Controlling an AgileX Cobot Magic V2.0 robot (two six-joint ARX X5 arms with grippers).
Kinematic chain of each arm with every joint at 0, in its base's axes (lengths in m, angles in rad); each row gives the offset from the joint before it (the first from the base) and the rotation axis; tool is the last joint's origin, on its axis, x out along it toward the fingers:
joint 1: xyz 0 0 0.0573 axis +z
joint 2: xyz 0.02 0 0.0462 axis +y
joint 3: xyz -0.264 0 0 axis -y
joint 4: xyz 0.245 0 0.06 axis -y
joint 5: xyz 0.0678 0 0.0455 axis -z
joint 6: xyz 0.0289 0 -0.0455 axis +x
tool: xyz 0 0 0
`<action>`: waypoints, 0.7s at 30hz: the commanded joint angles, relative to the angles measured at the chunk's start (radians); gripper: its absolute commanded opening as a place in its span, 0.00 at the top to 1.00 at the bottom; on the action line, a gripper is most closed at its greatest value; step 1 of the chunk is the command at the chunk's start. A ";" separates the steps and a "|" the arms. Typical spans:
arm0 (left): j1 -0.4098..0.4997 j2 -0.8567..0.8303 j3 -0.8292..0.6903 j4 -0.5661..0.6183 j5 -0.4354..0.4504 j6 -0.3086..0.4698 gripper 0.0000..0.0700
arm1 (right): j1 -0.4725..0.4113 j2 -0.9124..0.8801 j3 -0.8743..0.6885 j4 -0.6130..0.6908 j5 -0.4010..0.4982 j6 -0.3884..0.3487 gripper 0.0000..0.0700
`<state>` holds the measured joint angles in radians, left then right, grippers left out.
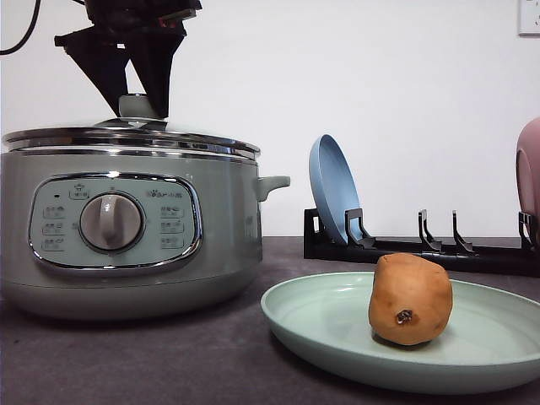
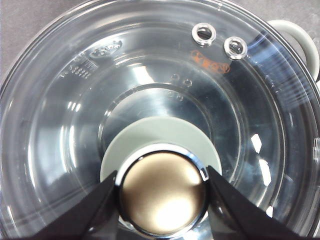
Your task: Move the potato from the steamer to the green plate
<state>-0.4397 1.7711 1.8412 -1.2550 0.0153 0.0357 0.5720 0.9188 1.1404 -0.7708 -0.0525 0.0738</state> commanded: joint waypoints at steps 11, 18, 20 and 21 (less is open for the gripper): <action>-0.006 0.029 0.035 0.025 0.001 0.006 1.00 | 0.006 0.007 0.018 -0.004 0.001 -0.014 0.19; -0.006 0.033 0.033 0.025 0.001 0.006 1.00 | 0.006 0.008 0.018 -0.005 0.001 -0.014 0.19; -0.006 0.034 0.032 0.025 0.001 0.005 0.96 | 0.006 0.008 0.018 -0.005 0.001 -0.014 0.19; -0.006 0.034 0.032 0.023 0.001 0.005 0.90 | 0.006 0.007 0.018 -0.005 0.001 -0.014 0.19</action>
<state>-0.4389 1.7798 1.8412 -1.2593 0.0166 0.0387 0.5720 0.9188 1.1404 -0.7795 -0.0525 0.0678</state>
